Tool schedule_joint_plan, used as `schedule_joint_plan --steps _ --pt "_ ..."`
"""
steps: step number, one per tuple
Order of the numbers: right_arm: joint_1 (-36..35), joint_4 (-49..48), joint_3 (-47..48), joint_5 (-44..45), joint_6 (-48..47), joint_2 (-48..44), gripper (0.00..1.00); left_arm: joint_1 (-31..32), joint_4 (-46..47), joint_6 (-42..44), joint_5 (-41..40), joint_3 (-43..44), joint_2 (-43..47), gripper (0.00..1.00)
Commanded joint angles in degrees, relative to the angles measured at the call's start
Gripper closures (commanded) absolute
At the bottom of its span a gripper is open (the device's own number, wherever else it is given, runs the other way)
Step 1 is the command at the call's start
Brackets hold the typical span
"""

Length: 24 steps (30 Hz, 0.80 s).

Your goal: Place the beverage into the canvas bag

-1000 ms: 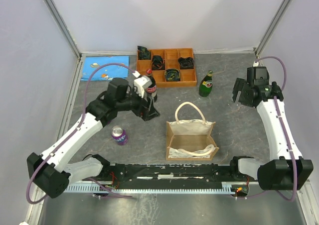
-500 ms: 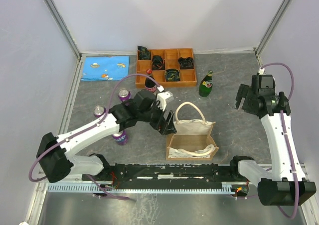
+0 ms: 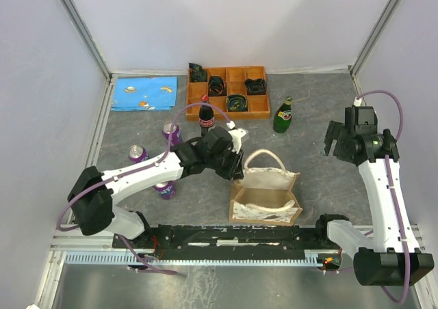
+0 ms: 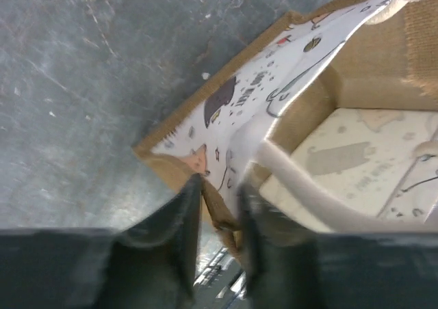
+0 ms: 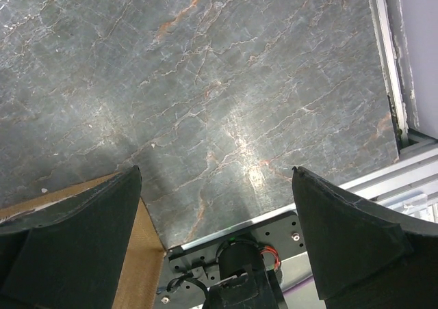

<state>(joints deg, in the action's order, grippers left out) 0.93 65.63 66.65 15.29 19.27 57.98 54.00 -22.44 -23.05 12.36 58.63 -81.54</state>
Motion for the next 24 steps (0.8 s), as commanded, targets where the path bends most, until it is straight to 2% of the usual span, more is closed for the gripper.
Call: schedule_joint_plan --steps 1,2,3,7,14,20,24 --pt "0.26 0.32 1.87 -1.04 -1.94 -1.27 0.01 0.59 -0.91 4.82 -4.02 6.62 -1.67 0.85" --pt "0.30 0.22 2.26 -1.97 -2.74 -1.28 0.01 0.52 -1.67 6.93 -4.20 7.86 -1.96 0.93" --pt "0.27 -0.10 2.64 -3.33 -3.71 -1.36 0.03 0.51 -2.66 9.41 -4.32 9.29 -2.21 0.97" --pt "0.09 -1.80 4.12 -13.59 -9.02 -1.61 0.07 -0.63 -7.77 18.83 -2.64 14.77 -4.14 0.97" --pt "-0.60 -5.43 4.98 -34.92 -13.54 -2.07 0.12 -6.63 -12.30 34.37 5.34 22.50 -9.36 0.97" --pt "-1.26 -6.62 6.29 -46.58 -14.12 -3.91 0.16 -8.98 -15.84 41.51 7.86 29.52 -16.73 0.97" --pt "-1.62 -9.21 4.74 -49.46 -11.19 -7.29 0.17 -9.30 -17.27 43.51 8.86 33.52 -21.01 0.97"
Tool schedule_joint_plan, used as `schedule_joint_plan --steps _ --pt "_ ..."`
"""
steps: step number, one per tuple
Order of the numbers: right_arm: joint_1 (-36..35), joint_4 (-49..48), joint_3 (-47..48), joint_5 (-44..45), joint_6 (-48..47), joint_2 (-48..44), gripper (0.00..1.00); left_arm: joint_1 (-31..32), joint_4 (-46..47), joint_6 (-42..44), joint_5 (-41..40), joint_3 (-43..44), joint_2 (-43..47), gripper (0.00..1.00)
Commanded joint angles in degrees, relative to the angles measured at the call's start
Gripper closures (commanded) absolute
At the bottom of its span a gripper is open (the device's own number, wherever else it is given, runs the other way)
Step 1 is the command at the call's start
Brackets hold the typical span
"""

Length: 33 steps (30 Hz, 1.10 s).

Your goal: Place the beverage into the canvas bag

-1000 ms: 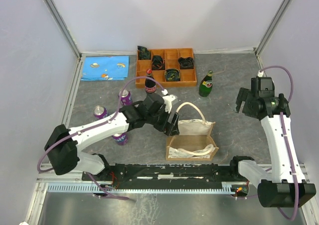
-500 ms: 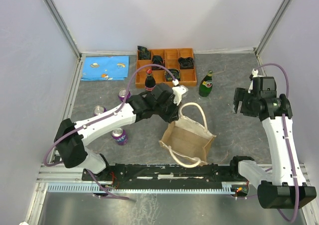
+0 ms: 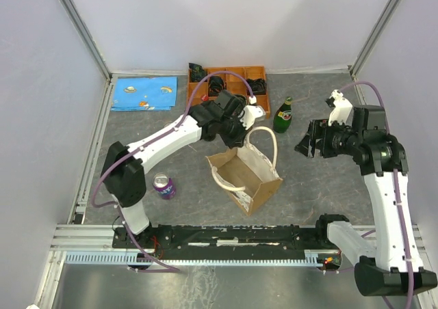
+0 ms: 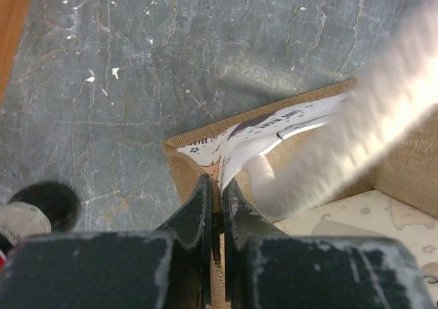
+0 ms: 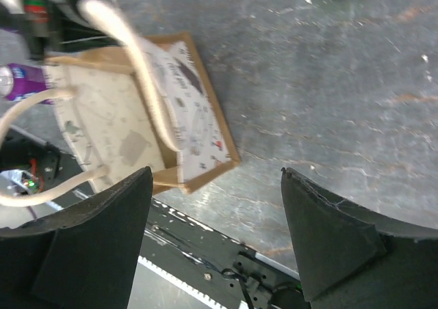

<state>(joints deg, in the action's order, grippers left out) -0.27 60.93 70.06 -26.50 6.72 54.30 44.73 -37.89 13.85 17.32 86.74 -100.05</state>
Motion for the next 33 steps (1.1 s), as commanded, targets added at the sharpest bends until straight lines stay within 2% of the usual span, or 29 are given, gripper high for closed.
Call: schedule_joint_plan --steps 1,5,13,23,33 --pt "-0.51 -5.36 0.10 -8.10 2.08 -4.46 0.17 -0.08 -1.88 6.94 4.24 6.30 -3.31 0.97" --pt "-1.84 -9.07 -5.33 -8.08 4.94 -7.11 0.20 -0.25 -2.94 8.46 5.55 10.34 -6.58 0.97" --pt "-10.57 -10.52 -9.20 3.21 4.53 -4.94 0.24 -0.35 -6.47 9.09 6.24 18.27 -11.60 0.97" --pt "-17.56 -20.60 -15.21 15.09 7.65 -1.03 0.35 -0.35 -6.67 7.93 6.98 18.37 -12.12 0.97" --pt "-22.17 -26.73 -19.37 15.22 10.44 0.82 0.35 -0.39 -6.94 7.00 6.89 18.74 -13.09 0.97"
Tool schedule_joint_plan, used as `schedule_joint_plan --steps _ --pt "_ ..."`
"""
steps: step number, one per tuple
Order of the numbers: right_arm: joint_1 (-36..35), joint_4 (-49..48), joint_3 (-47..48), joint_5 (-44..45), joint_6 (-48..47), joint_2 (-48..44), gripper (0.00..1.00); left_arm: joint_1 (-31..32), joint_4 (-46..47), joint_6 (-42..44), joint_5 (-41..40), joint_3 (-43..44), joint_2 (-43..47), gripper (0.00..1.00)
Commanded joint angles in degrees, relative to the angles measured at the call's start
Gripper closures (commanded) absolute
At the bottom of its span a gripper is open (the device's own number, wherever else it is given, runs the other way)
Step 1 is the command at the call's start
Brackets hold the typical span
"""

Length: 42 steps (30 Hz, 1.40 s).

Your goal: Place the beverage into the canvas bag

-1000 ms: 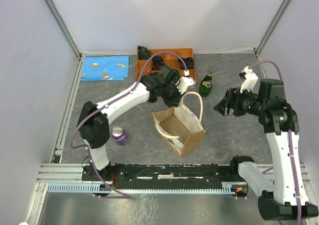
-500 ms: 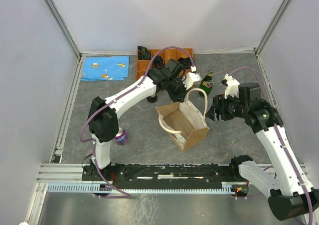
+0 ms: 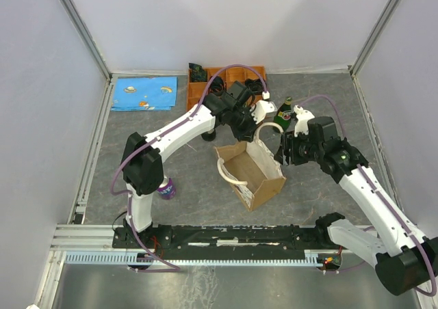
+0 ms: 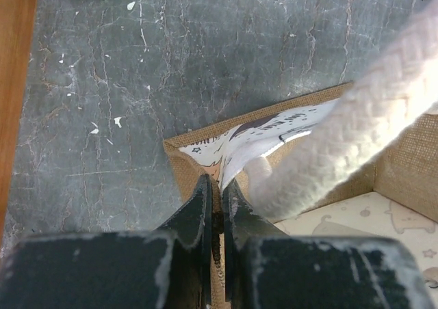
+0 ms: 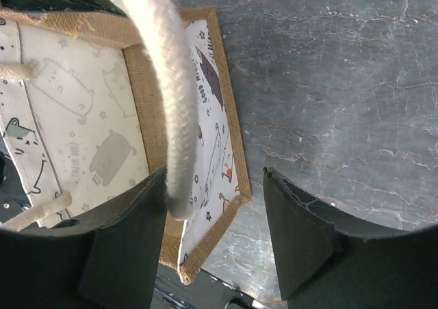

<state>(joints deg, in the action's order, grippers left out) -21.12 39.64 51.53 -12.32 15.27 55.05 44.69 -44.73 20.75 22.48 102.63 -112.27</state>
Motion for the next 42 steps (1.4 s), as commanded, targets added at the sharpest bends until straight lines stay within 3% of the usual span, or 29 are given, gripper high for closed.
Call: schedule_joint_plan --steps 1,10,12,14,16,18,20,24,33,42 --pt "-1.84 -5.82 -1.39 1.03 1.97 0.57 0.36 -0.31 -0.09 -0.04 1.77 2.98 -0.97 0.97" --pt "-6.79 -12.49 -5.33 2.13 3.45 7.86 0.39 -0.32 -0.09 -0.82 2.59 3.52 -1.11 0.97" --pt "-7.67 -12.64 -5.18 3.84 3.38 8.66 0.48 -0.29 0.20 -1.56 2.65 3.54 -1.02 0.97" --pt "-8.20 -12.26 -4.77 5.77 3.45 8.71 0.65 -0.34 0.57 -2.34 2.30 3.53 -0.78 0.96" --pt "-8.44 -11.50 -4.24 7.75 3.58 8.20 0.83 -0.30 1.09 -4.11 1.16 3.95 -0.52 0.80" --pt "-8.71 -10.07 -3.41 9.58 3.86 7.45 0.99 -0.88 1.19 -6.69 0.06 6.21 -0.48 0.53" --pt "-8.92 -9.03 -3.12 11.46 4.47 6.47 1.00 -2.23 1.03 -10.83 -1.04 9.34 -0.54 0.39" --pt "-9.12 -8.24 -4.62 14.01 6.16 4.85 1.00 -6.27 -2.12 -17.78 -1.23 16.04 -0.57 0.29" --pt "-9.46 -6.17 -6.35 22.26 17.28 2.97 1.00 -13.91 -2.07 -24.10 -1.45 15.24 7.17 0.29" --pt "-15.39 -5.67 -1.35 31.51 31.93 11.96 1.00 -16.62 0.26 -26.08 -1.29 7.87 13.69 0.30"
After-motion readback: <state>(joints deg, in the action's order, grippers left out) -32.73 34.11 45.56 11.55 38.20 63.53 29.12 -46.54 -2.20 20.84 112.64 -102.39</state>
